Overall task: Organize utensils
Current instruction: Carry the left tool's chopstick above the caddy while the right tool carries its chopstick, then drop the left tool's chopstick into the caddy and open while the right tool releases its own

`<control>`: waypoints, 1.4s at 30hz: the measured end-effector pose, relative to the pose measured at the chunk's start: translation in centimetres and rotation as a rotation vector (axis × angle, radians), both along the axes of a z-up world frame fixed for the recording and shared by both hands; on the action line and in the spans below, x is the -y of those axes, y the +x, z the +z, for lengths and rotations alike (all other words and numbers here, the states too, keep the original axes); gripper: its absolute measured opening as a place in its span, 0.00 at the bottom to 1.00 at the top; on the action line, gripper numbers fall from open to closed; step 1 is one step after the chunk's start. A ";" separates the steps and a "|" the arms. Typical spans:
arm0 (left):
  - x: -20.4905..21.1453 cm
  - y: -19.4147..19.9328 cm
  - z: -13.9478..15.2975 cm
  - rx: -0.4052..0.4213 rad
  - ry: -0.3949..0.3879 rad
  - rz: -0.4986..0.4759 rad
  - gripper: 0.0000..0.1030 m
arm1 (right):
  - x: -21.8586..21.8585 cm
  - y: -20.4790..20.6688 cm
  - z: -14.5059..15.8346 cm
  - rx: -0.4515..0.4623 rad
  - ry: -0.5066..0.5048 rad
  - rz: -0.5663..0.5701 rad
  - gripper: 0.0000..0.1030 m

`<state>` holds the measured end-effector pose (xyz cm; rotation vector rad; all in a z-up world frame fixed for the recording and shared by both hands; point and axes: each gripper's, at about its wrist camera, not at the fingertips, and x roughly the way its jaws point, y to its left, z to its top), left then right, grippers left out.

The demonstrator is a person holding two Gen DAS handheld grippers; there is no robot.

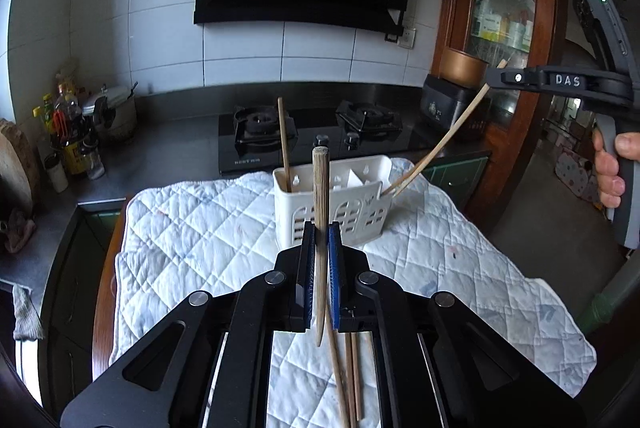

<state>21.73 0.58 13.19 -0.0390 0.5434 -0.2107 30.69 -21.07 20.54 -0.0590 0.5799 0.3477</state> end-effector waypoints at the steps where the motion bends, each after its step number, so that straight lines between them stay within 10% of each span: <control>1: 0.0 0.4 0.8 0.015 0.001 0.003 0.05 | 0.0 0.5 0.2 0.003 0.005 -0.008 0.07; 12: 0.9 4.6 8.8 0.231 0.012 0.058 0.05 | -0.8 5.0 -1.5 -0.026 -0.045 -0.073 0.07; 21: 1.6 9.0 8.4 0.294 0.011 0.115 0.05 | -1.1 6.1 -3.7 -0.057 -0.083 -0.066 0.07; 42: -1.7 15.6 -0.5 0.013 -0.093 0.136 0.06 | -1.9 7.2 -6.8 -0.121 -0.124 -0.061 0.07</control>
